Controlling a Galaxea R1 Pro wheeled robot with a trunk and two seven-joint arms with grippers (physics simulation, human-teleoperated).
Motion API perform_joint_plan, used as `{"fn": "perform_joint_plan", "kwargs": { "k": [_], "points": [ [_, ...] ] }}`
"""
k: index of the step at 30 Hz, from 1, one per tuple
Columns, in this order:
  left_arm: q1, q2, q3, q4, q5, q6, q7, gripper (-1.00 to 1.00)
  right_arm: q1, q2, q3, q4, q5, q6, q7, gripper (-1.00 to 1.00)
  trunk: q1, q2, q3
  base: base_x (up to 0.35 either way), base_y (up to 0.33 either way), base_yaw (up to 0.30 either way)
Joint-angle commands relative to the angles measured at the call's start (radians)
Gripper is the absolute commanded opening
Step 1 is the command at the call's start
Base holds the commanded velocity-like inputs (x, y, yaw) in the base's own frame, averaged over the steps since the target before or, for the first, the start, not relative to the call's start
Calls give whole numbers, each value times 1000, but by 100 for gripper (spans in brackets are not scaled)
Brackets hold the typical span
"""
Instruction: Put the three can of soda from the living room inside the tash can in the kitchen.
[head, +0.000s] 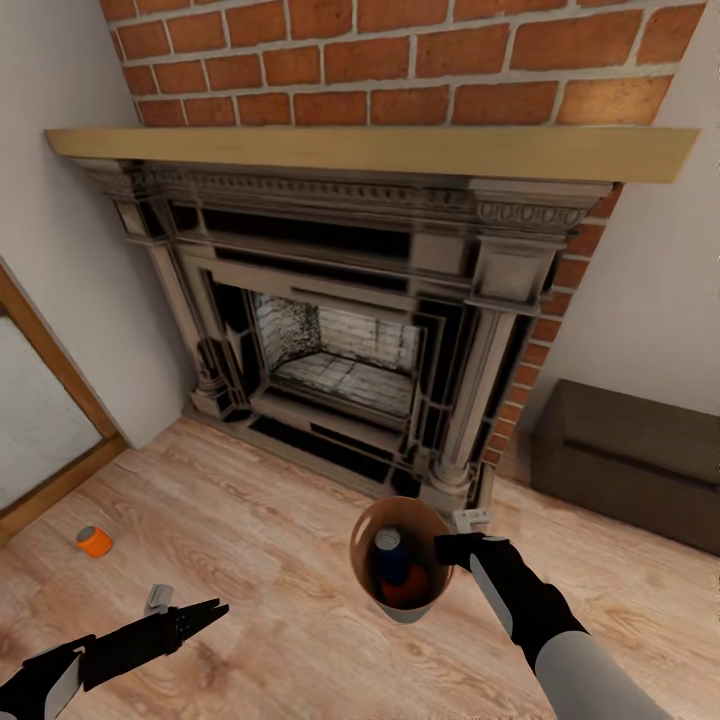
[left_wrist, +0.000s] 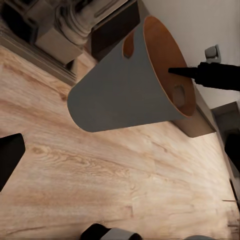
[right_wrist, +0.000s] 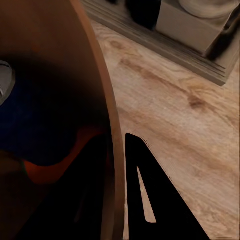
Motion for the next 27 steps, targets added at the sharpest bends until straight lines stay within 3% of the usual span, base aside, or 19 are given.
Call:
{"fn": "perform_joint_plan", "kwargs": {
  "k": [1,12,27],
  "points": [
    [0,0,0,0,0,0,0,100,-1,0,-1,-1,-9,-1,6,-100,0,0,-1,5,318,-149],
    [0,0,0,0,0,0,0,100,0,0,0,-1,-9,-1,6,-100,0,0,-15,92,317,-131],
    [0,0,-1,0,0,0,-1,100,0,0,0,-1,-9,-1,6,-100,0,0,-8,19,316,-7]
  ]
}}
